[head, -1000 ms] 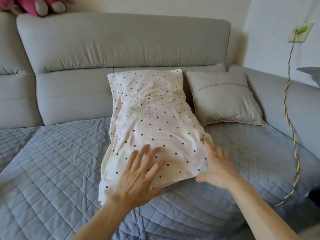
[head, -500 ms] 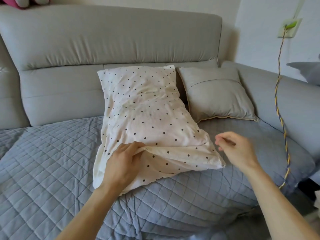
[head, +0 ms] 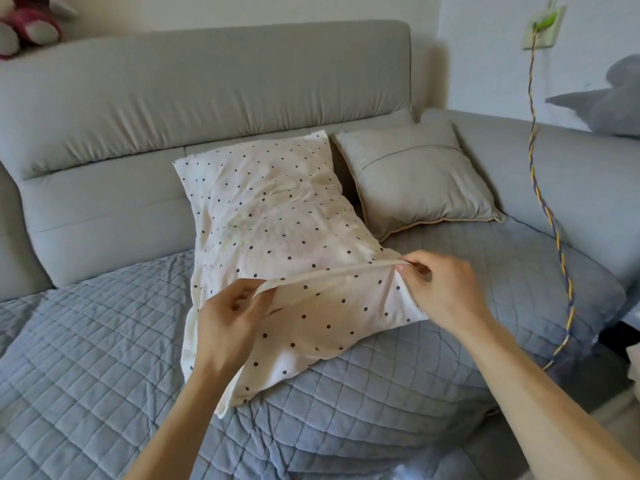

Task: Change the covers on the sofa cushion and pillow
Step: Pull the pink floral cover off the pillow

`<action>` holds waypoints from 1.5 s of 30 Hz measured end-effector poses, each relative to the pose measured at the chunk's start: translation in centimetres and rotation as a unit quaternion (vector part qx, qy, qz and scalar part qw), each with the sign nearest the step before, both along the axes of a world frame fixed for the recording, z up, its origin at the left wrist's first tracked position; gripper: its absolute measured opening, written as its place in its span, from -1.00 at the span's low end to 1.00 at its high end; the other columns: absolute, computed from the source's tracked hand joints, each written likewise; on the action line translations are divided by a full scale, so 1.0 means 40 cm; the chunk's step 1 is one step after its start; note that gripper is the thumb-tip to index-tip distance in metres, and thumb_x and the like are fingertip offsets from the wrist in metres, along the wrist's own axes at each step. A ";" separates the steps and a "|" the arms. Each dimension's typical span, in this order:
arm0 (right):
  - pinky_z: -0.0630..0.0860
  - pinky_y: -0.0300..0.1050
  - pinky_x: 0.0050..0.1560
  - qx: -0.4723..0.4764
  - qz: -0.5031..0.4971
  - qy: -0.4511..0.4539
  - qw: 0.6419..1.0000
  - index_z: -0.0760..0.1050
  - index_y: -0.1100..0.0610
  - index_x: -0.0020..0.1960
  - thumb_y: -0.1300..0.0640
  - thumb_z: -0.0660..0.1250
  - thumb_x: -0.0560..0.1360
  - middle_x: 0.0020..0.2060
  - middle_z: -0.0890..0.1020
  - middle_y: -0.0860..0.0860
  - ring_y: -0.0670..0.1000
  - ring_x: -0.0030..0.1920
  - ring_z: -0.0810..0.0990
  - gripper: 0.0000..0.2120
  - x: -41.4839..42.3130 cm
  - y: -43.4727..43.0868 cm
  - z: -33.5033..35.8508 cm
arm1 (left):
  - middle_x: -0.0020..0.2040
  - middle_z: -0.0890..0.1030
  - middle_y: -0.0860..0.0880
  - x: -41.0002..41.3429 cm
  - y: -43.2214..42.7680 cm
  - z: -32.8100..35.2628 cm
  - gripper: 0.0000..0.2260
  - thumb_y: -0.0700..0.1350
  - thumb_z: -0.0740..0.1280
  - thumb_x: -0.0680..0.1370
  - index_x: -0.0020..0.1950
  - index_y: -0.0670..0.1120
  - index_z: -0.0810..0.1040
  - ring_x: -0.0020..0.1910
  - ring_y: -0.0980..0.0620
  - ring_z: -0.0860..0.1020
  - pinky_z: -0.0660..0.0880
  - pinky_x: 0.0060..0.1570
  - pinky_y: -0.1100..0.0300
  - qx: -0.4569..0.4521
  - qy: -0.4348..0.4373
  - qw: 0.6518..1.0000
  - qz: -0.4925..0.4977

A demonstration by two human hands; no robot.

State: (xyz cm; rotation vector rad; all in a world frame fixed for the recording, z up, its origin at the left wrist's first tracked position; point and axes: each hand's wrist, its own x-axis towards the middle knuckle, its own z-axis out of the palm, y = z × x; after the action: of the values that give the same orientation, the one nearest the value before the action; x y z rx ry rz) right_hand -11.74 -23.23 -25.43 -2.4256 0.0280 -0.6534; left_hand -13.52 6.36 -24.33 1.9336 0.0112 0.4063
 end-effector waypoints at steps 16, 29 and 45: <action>0.36 -0.08 -0.32 0.152 -0.127 0.085 0.976 0.37 0.02 -0.10 -0.05 0.28 0.59 -0.30 0.55 -0.11 -0.03 -0.28 0.51 -0.82 0.013 -0.012 -0.033 | 0.16 0.52 0.02 0.164 -0.228 0.053 -0.78 -0.12 0.32 0.48 0.11 0.07 0.47 0.08 -0.09 0.51 0.43 0.07 0.07 0.528 -0.179 0.824 -0.107; 0.47 -0.14 -0.03 0.085 -0.012 0.142 0.986 0.48 -0.11 0.11 0.17 0.23 0.54 0.04 0.45 -0.05 0.04 0.02 0.49 -0.77 0.046 0.038 -0.093 | 0.26 0.52 0.09 0.277 -0.379 0.034 -0.56 0.36 0.08 0.51 0.25 0.26 0.55 0.22 -0.02 0.50 0.40 0.14 -0.01 0.702 -0.105 0.667 -0.226; 0.33 -0.19 -0.36 0.192 0.002 0.276 0.942 0.41 0.00 -0.32 0.02 0.35 0.40 -0.39 0.50 -0.08 -0.06 -0.33 0.48 -0.82 0.030 -0.068 -0.137 | 0.20 0.53 -0.03 0.223 -0.389 -0.010 -0.74 -0.10 0.31 0.46 0.14 0.08 0.57 0.02 -0.06 0.55 0.51 -0.04 0.03 0.644 -0.350 0.646 -0.214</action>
State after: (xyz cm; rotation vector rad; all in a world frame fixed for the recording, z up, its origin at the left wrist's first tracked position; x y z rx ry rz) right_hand -10.56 -25.94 -30.90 -2.1457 0.3467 0.0568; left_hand -4.59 -9.19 -24.73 2.8286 -1.6322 0.9673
